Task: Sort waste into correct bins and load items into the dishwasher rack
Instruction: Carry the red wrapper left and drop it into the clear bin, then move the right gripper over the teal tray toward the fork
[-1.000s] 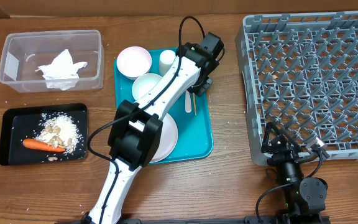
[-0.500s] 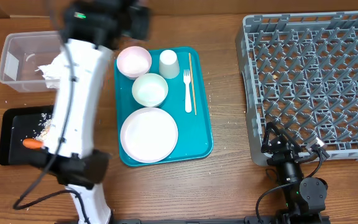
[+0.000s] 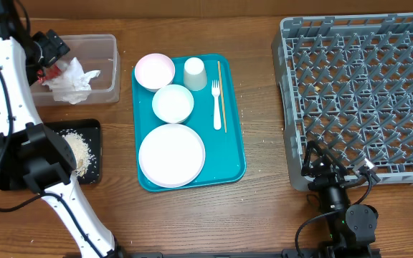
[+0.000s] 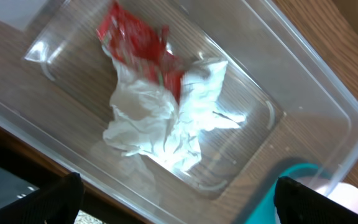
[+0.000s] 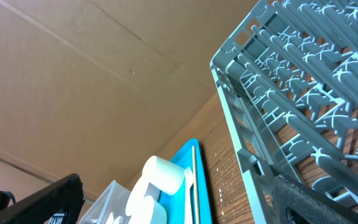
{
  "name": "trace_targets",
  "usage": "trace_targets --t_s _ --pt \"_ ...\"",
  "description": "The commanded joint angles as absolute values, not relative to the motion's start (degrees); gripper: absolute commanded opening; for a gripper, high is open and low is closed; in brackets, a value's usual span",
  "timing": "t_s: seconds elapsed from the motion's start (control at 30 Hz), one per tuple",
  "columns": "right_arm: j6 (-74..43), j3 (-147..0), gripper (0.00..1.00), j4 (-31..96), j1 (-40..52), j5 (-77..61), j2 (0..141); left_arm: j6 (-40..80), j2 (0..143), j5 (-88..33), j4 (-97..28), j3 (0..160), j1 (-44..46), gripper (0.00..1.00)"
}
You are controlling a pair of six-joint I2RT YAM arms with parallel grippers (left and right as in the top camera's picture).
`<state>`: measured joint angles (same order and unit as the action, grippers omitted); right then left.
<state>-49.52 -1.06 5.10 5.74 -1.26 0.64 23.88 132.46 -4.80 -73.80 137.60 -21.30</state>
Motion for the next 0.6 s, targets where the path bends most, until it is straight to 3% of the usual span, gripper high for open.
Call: trace_targets --t_s 0.0,0.27,0.47,0.57 --pt "-49.7 -0.5 1.0 4.7 6.0 -1.3 0.3 21.5 128.6 -14.4 -73.9 138.2 -21.5 0.99" --pt "-49.7 -0.5 1.0 4.7 6.0 -1.3 0.3 20.5 111.0 -19.5 -85.8 138.2 -16.9 0.92" --pt "-49.8 -0.5 1.0 2.1 6.0 -1.3 0.3 20.2 102.0 -12.1 -92.8 138.2 -13.1 0.89" --pt "-51.7 -0.5 1.0 0.0 6.0 -4.1 0.3 22.8 100.6 -6.2 -95.0 138.2 -12.8 1.0"
